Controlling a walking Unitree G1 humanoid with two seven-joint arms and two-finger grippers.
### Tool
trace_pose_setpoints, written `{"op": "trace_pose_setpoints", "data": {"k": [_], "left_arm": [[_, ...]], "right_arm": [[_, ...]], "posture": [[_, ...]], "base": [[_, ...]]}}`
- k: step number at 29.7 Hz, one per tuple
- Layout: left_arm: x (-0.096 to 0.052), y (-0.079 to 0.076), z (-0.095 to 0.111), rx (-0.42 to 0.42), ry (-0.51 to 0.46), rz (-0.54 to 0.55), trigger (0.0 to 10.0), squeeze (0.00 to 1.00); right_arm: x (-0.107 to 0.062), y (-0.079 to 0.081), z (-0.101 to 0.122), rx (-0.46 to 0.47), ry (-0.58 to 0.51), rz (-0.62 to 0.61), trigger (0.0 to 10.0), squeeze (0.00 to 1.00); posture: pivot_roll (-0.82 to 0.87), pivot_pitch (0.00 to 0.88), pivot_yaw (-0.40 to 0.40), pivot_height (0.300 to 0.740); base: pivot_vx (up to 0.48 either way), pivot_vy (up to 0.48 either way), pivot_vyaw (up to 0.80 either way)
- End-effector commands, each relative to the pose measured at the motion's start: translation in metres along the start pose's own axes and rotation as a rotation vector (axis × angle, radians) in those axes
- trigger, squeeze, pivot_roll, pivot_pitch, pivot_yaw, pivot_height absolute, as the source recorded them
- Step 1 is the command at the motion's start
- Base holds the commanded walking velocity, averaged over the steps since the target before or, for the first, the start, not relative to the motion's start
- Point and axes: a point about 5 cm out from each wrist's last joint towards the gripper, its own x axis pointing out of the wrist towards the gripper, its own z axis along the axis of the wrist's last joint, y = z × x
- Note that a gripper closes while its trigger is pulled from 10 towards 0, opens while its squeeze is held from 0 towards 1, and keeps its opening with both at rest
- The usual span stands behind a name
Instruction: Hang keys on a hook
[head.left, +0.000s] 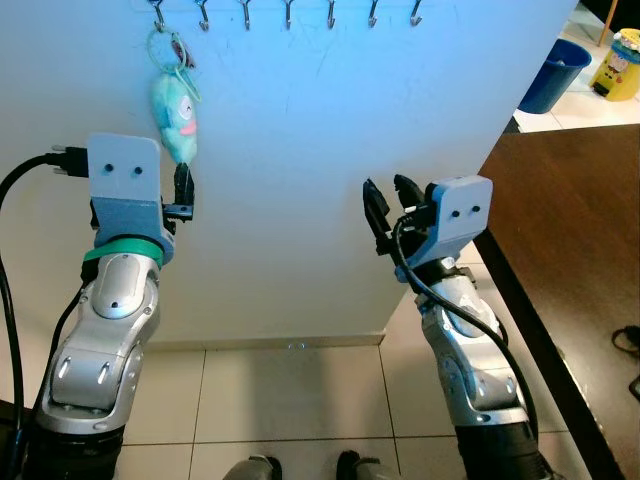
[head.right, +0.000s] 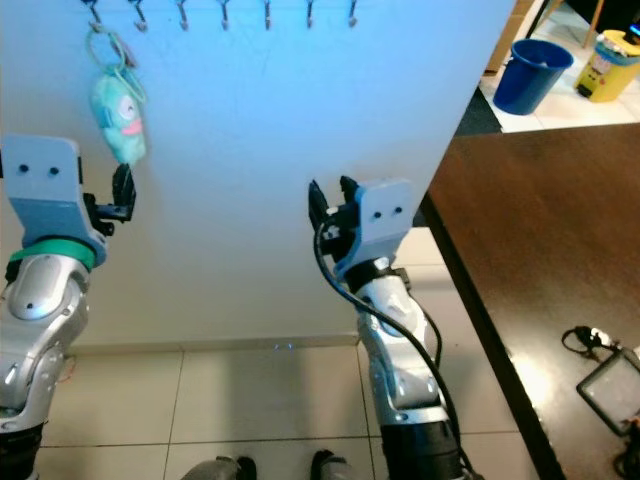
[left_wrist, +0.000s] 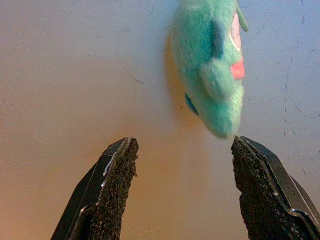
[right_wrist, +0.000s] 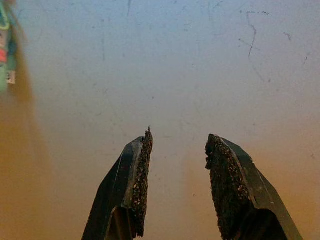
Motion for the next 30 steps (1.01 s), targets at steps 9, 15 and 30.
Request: {"op": "trace_pose_setpoints", "data": {"k": [9, 15, 30], "left_arm": [[-0.0006, 0.0017, -0.0043, 0.022, 0.004, 0.015, 10.0, 0.0], [-0.0009, 0.0016, -0.0047, 0.023, 0.003, 0.017, 10.0, 0.0], [-0.0012, -0.0009, -0.007, -0.009, 0.025, 0.0, 10.0, 0.0]], "right_arm": [[0.0, 0.003, -0.0044, 0.01, 0.018, 0.014, 10.0, 0.0], [0.0009, 0.0043, -0.0048, 0.013, 0.017, 0.019, 10.0, 0.0], [0.0014, 0.0043, -0.0067, 0.029, 0.026, 0.015, 10.0, 0.0]], "posture": [[0.1, 0.065, 0.092, 0.74], [0.1, 0.057, 0.091, 0.74], [0.1, 0.049, 0.091, 0.74]], "base": [[-0.31, 0.0, 0.0], [-0.309, 0.0, 0.0], [-0.286, 0.0, -0.05]]}}
